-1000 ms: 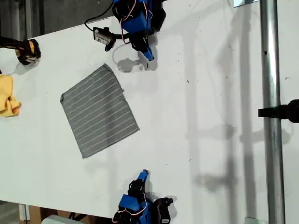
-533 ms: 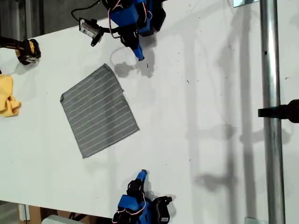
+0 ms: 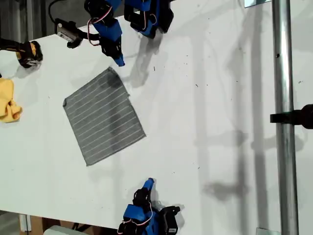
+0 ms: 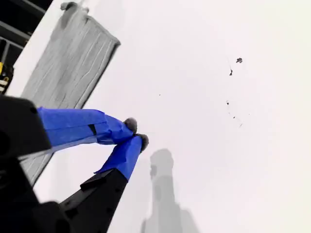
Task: Grasp corners of a towel and fold twice.
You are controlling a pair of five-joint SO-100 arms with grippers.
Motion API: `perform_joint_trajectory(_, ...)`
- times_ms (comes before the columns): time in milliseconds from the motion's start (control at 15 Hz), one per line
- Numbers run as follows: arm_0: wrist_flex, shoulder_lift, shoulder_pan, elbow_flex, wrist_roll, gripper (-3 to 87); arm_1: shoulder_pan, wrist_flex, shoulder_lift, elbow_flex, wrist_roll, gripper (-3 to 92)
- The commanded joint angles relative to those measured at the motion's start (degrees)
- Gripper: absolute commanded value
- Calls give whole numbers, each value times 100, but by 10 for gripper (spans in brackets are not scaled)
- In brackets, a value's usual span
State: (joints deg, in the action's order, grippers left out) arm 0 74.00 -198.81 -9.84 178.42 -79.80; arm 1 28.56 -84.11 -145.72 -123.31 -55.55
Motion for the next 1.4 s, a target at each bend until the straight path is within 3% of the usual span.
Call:
perform_joint_trajectory(0,26,-26,-79,26,-44,-7,677,167,800,835,791,-2)
perform_joint_trajectory(333,26,-26,-70,26,-26,-7,1652,176,2514,2224,2057,-2)
perform_joint_trajectory(867,26,-26,-44,26,-35,-7,2224,-26,3718,3278,2083,-2)
perform_joint_trajectory(933,26,-26,-44,26,-35,-7,2303,-97,3700,3278,2057,51)
perform_joint_trajectory(1067,26,-26,-26,26,-35,-7,2250,-176,3542,3313,2250,424)
perform_joint_trajectory(1333,26,-26,-9,26,-35,-7,2320,-325,3498,3393,2329,470)
